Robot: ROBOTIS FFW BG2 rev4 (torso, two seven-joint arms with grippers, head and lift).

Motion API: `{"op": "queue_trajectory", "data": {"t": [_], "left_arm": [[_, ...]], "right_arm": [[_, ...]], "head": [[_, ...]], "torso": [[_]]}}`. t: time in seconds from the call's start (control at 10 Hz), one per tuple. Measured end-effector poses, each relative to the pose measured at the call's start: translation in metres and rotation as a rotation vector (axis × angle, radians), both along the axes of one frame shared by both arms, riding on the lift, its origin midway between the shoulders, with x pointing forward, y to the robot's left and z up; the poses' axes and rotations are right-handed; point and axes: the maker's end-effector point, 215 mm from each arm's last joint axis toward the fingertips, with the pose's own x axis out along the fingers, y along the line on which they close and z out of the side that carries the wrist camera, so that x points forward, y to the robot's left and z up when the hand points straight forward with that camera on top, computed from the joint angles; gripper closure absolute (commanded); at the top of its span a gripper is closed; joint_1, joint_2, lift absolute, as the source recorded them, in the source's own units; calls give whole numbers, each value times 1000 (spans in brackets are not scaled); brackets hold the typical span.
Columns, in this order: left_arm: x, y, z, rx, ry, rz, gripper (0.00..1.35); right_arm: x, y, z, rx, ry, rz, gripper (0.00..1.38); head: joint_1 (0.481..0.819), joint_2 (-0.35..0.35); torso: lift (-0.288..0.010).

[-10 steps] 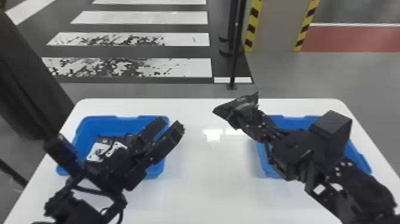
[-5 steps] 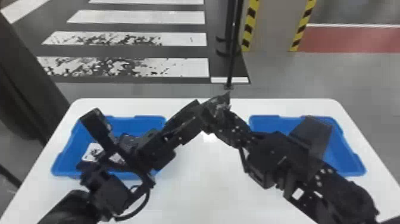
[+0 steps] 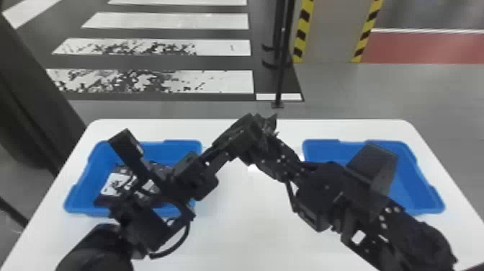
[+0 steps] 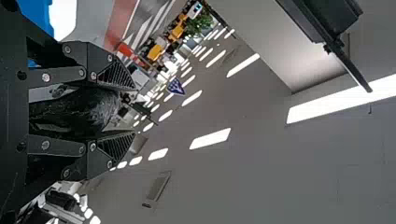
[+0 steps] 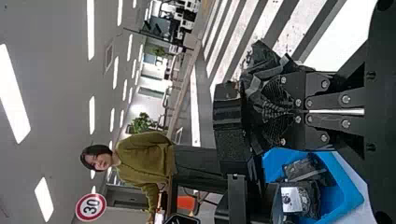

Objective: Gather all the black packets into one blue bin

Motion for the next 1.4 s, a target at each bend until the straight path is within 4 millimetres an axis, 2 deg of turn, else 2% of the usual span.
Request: {"op": "queue_trajectory", "data": {"t": [0.1, 0.2, 0.3, 0.4, 0.5, 0.6, 0.7, 0.9, 1.0, 1.2, 1.3, 1.4], "left_arm": [[-1, -8, -3, 34, -20, -25, 929], [-1, -14, -8, 68, -28, -40, 1124], [1, -16, -12, 77, -22, -23, 1197], [1, -14, -9, 60, -28, -5, 1208], [5, -6, -1, 37, -47, 25, 1208], [14, 10, 6, 23, -66, 71, 1208], [23, 31, 8, 34, -79, 119, 1208], [34, 83, -3, 83, -85, 227, 1208], [37, 113, -13, 121, -82, 281, 1208], [42, 180, -37, 274, -78, 401, 1208], [47, 217, -52, 386, -69, 461, 1133], [53, 252, -67, 472, -50, 517, 662]], "right_arm": [[0, 1, 1, 1, -2, 2, 1276], [-1, 2, 2, 3, -5, 4, 1276], [-1, 3, 3, 5, -9, 6, 1276], [-2, 4, 6, 7, -13, 8, 1240], [-3, 5, 9, 18, -17, 15, 720], [-8, 7, 13, 57, -26, 31, 176], [-12, 1, 20, 109, -49, 42, 38], [-24, -31, 31, 236, -62, 2, 180], [-26, -56, 20, 264, -29, -51, 200], [-37, -111, -30, 278, 83, -176, 202], [-45, -132, -57, 281, 141, -222, 202], [-51, -145, -78, 284, 185, -253, 202]], "head": [[695, -24], [695, -28], [695, -33], [695, -31], [695, -22], [695, 0], [695, 23], [695, 47], [695, 56], [695, 70], [695, 91], [695, 121]], "torso": [[-110], [-110], [-110], [-110], [-110], [-110], [-110], [-110], [-110], [-110], [-110], [-110]]}}
